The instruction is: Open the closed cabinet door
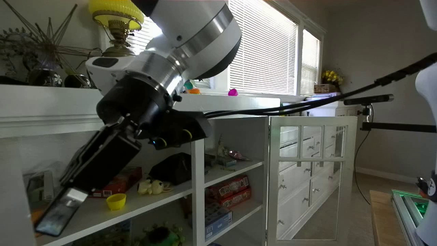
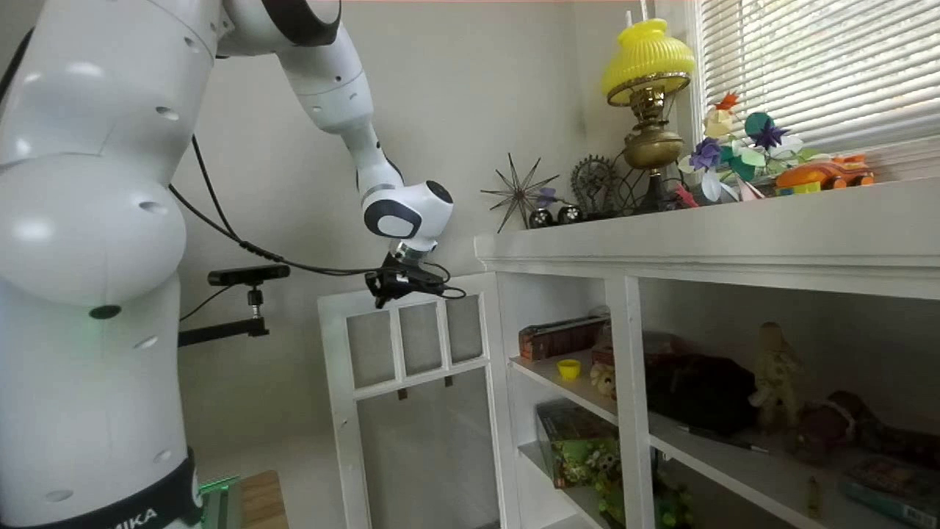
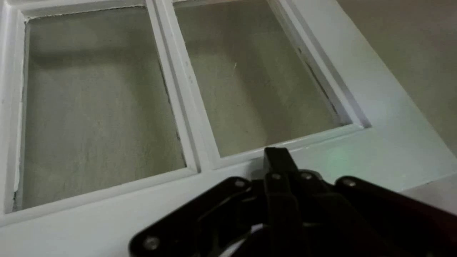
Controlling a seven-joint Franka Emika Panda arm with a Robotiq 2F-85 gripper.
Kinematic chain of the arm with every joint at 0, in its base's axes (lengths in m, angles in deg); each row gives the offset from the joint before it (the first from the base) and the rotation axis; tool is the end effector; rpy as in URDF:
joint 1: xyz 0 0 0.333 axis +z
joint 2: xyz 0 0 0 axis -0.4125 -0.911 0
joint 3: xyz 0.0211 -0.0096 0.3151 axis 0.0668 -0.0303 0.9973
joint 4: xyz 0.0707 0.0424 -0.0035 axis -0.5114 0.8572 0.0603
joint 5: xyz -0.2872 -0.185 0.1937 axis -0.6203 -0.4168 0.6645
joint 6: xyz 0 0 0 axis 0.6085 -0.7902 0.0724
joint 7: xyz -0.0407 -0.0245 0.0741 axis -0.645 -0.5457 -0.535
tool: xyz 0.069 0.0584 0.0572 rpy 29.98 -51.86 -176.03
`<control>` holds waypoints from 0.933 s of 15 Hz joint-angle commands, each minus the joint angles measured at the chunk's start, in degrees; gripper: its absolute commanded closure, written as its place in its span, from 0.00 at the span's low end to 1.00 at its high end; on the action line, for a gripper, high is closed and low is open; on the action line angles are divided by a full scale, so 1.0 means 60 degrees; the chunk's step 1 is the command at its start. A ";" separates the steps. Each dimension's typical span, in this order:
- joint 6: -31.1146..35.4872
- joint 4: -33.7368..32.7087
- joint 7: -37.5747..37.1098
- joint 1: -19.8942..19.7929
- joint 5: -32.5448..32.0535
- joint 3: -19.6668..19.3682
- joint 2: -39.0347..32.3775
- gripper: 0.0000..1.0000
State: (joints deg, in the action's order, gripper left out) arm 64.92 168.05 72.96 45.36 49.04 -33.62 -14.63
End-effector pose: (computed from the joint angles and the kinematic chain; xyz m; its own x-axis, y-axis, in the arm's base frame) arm 0.4447 0.4040 0.2976 0.1742 0.7291 0.6618 0.9625 0.0160 -0.2709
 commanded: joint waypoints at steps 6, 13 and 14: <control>0.0170 -0.0707 -0.0494 0.0262 -0.0321 0.0123 -0.0536 1.00; 0.0278 -0.1045 -0.0736 0.0456 -0.0590 0.0159 -0.0794 1.00; 0.0298 -0.1066 -0.0789 0.0466 -0.0645 0.0162 -0.0810 1.00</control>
State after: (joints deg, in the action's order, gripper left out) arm 65.59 164.03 71.39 47.26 47.59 -33.25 -17.78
